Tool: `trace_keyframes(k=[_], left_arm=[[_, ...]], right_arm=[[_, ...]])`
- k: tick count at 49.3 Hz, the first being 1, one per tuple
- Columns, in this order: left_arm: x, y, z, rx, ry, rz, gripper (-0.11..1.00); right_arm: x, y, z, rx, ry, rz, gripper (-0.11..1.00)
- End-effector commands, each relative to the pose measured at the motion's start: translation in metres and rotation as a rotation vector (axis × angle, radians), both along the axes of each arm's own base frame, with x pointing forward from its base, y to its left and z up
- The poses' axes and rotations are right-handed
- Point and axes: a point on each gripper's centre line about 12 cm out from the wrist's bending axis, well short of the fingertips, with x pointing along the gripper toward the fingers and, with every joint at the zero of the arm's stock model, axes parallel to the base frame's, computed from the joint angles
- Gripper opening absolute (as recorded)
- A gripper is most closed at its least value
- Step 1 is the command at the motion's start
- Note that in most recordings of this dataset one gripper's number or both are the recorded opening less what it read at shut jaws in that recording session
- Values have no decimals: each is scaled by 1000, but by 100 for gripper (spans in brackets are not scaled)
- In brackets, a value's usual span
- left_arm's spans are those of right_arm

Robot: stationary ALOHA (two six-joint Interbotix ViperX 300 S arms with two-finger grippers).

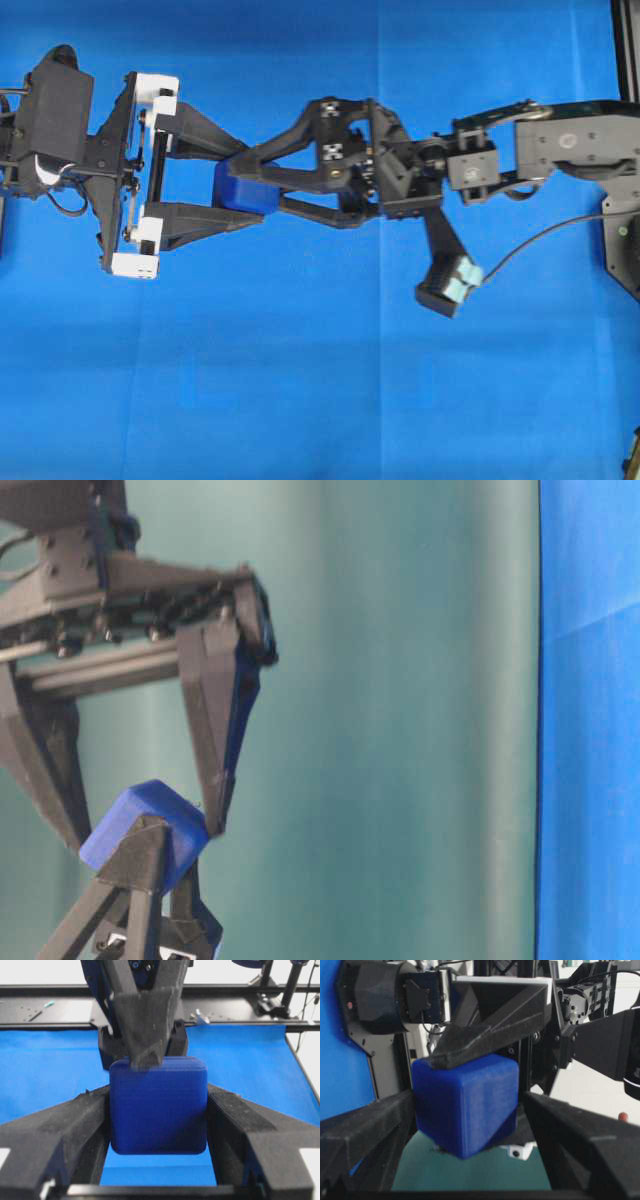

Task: Handover the blue block to the right arm after grasping it with the left arm, then place it in the designated position.
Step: 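Move the right gripper to the cube and close it on the cube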

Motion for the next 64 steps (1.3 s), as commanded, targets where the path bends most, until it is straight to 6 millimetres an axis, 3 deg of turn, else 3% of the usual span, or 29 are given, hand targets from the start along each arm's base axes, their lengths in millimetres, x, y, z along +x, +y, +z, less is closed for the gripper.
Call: trace_keyframes(k=[1, 19, 28, 64], left_arm=[[-1, 1, 9, -4, -29, 4, 48], [-1, 1, 10, -3, -31, 3, 48], [-2, 1, 9, -4, -29, 4, 48], [1, 1, 11, -6, -33, 4, 49]], right_arm=[[3, 2, 17, 5, -46, 6, 94], [3, 3, 15, 5, -34, 5, 90], [4, 3, 16, 2, -28, -2, 54], [4, -2, 11, 43, 24, -45, 55]])
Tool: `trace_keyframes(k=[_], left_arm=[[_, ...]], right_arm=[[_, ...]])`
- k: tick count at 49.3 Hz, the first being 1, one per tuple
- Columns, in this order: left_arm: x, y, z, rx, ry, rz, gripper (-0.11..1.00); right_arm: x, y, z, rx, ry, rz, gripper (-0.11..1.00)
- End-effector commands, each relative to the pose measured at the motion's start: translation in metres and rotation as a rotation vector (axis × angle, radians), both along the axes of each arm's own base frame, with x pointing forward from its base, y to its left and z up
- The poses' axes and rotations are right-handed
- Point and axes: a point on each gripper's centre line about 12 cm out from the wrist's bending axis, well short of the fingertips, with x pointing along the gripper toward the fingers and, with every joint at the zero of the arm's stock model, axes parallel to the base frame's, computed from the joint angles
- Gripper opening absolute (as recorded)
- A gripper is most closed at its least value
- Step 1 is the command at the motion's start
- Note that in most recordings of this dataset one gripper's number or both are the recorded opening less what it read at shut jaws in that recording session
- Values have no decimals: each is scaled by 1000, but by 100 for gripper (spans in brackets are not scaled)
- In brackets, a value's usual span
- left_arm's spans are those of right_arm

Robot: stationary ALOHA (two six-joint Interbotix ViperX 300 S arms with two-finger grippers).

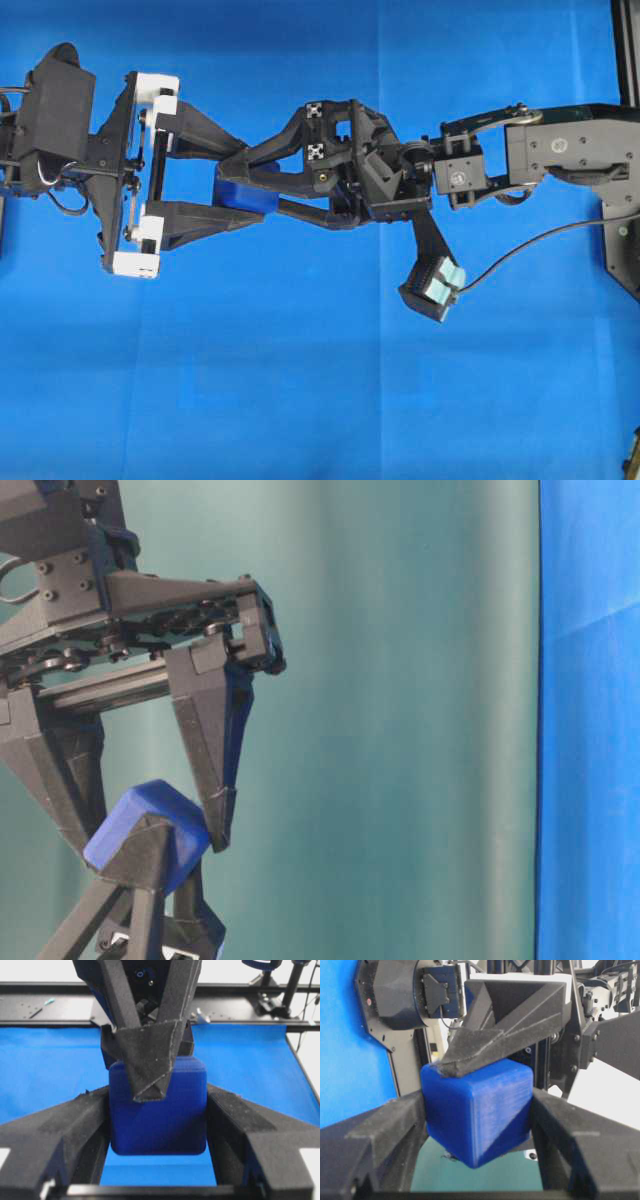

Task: Handover the blue block to the right arm after grasping it with the left arm, then place it in the designated position.
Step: 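Move the right gripper to the cube and close it on the cube, then open the left gripper and pull the cube away with the right gripper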

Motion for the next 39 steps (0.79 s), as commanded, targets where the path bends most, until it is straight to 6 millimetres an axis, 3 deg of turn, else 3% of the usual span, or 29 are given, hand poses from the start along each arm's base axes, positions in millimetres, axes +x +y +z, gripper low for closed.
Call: trace_keyframes(k=[1, 5, 11, 15, 27, 39], left_arm=[[1, 0, 12, 4, -37, 0, 49], [1, 0, 12, 3, -39, -1, 50], [1, 0, 12, 1, -40, -1, 81], [1, 0, 12, 1, -40, -1, 93], [0, 0, 12, -1, -41, 1, 93], [-2, 0, 11, -1, -40, -1, 93]], right_arm=[[0, -1, 15, 12, -37, -5, 55], [0, -1, 15, 10, -36, -4, 55], [0, -1, 15, 12, -35, -4, 55], [-1, 1, 15, 13, -35, -1, 55], [-4, 1, 15, 12, -34, 1, 55], [-25, 1, 16, 13, -30, -6, 55]])
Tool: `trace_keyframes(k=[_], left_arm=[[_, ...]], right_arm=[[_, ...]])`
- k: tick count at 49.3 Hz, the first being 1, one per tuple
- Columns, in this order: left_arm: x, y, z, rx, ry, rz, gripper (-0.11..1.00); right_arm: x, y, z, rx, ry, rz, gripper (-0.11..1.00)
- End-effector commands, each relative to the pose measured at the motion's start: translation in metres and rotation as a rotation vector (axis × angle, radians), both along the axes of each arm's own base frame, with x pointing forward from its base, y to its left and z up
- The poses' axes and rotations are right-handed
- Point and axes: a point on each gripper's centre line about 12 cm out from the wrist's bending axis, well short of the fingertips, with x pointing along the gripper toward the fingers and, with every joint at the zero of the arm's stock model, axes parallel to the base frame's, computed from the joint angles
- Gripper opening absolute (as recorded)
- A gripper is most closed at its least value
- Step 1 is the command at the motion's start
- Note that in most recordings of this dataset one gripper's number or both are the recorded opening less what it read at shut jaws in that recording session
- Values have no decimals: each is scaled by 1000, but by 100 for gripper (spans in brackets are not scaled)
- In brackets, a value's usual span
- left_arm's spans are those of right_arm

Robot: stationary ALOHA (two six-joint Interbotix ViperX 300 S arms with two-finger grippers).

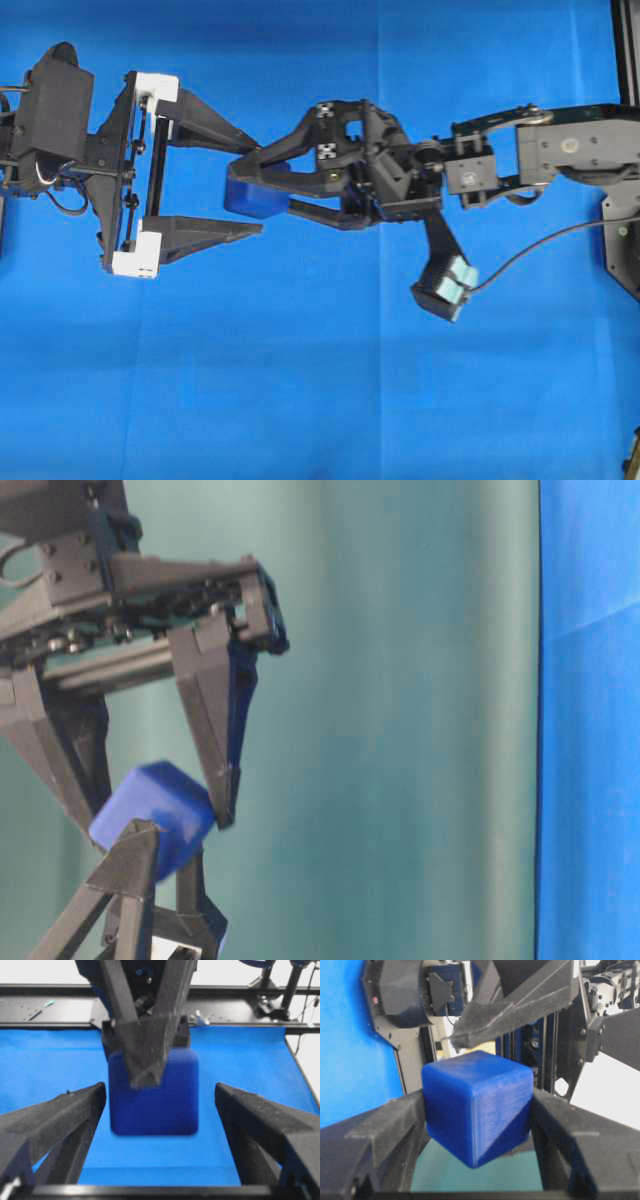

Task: Handover the blue block to the right arm after grasping it with the left arm, then place it in the designated position.
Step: 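Open the left gripper and pull the cube away with the right gripper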

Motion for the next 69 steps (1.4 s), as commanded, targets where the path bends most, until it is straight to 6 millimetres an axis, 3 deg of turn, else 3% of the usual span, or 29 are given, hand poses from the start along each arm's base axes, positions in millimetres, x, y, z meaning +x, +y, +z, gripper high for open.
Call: trace_keyframes(k=[1, 27, 48, 55, 69], left_arm=[[-2, 0, 10, 0, -34, -1, 93], [-1, 0, 11, 0, -35, -1, 93], [-2, 0, 9, 2, -28, -1, 93], [-1, 0, 9, 2, -26, -1, 93], [0, 0, 10, 4, -22, -1, 93]], right_arm=[[-13, 0, 18, 4, -38, -5, 55], [-79, -4, 18, 1, -7, -57, 55], [-81, -4, 17, 80, 14, -81, 55], [-81, -4, 18, 225, 21, -106, 55], [-88, -4, 24, 691, 34, -172, 55]])
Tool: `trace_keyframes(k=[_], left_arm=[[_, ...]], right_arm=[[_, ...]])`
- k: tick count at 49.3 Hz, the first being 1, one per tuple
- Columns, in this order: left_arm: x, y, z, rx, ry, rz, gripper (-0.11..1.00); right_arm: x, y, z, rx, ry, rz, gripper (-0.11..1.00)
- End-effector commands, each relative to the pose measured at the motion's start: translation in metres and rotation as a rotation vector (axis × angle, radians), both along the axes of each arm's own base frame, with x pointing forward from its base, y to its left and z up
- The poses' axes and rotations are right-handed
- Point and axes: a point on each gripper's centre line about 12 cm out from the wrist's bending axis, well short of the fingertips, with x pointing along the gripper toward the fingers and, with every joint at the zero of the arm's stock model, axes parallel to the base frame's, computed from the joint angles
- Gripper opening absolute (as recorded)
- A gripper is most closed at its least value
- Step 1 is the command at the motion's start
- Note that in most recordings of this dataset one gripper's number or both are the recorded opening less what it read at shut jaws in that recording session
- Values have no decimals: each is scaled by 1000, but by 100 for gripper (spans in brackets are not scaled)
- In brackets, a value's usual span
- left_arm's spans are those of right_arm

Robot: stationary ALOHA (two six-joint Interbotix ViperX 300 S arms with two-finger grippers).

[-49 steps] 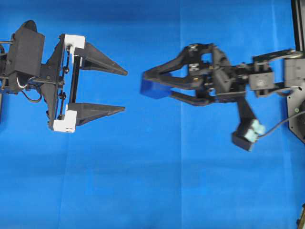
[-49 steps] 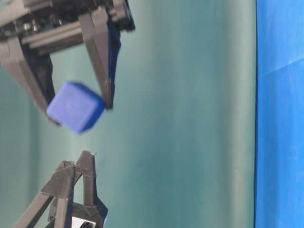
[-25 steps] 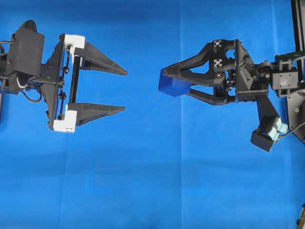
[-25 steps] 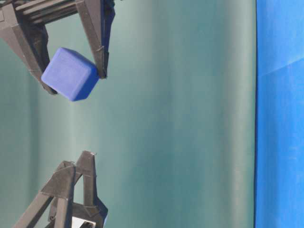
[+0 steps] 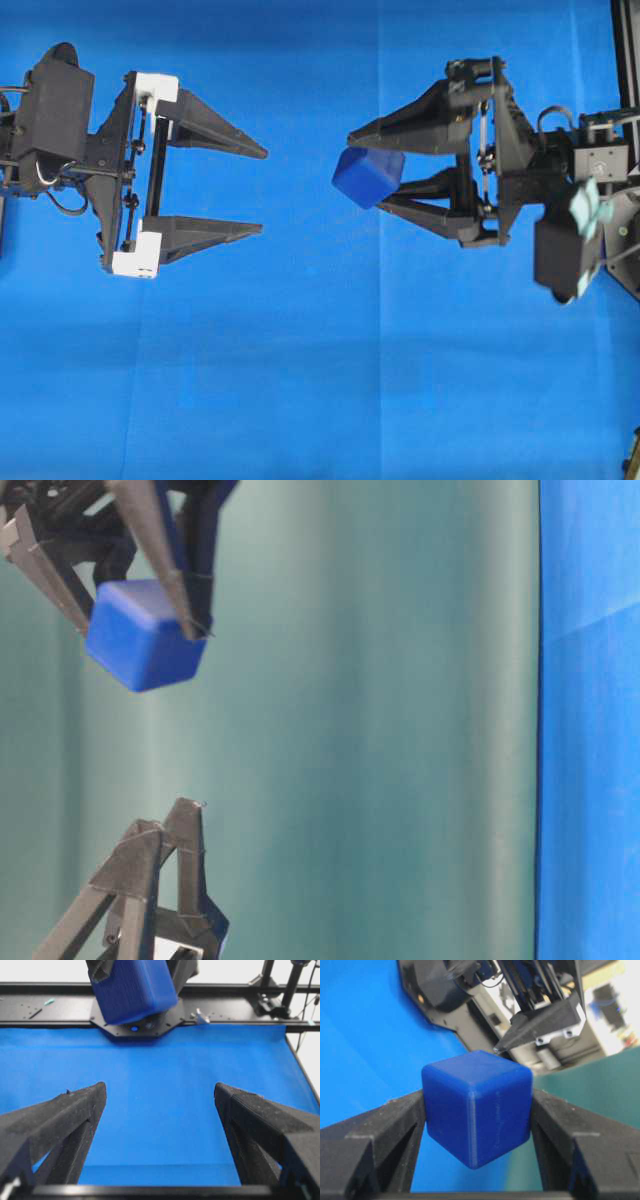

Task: Handover the blue block to the right arm after grasping it with the left arm, then place it in the designated position.
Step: 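Open the left gripper and pull the cube away with the right gripper, then carry the cube with the right gripper toward the right side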

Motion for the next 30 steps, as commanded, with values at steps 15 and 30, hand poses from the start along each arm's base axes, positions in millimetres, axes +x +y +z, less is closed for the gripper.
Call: trace_keyframes(k=[15, 30], left_arm=[[0, 0, 10, 9, -25, -2, 93], [0, 0, 10, 11, -27, 0, 93]], right_arm=[[-12, 2, 14, 534, 9, -110, 55], [-13, 1, 12, 592, 35, -147, 55]])
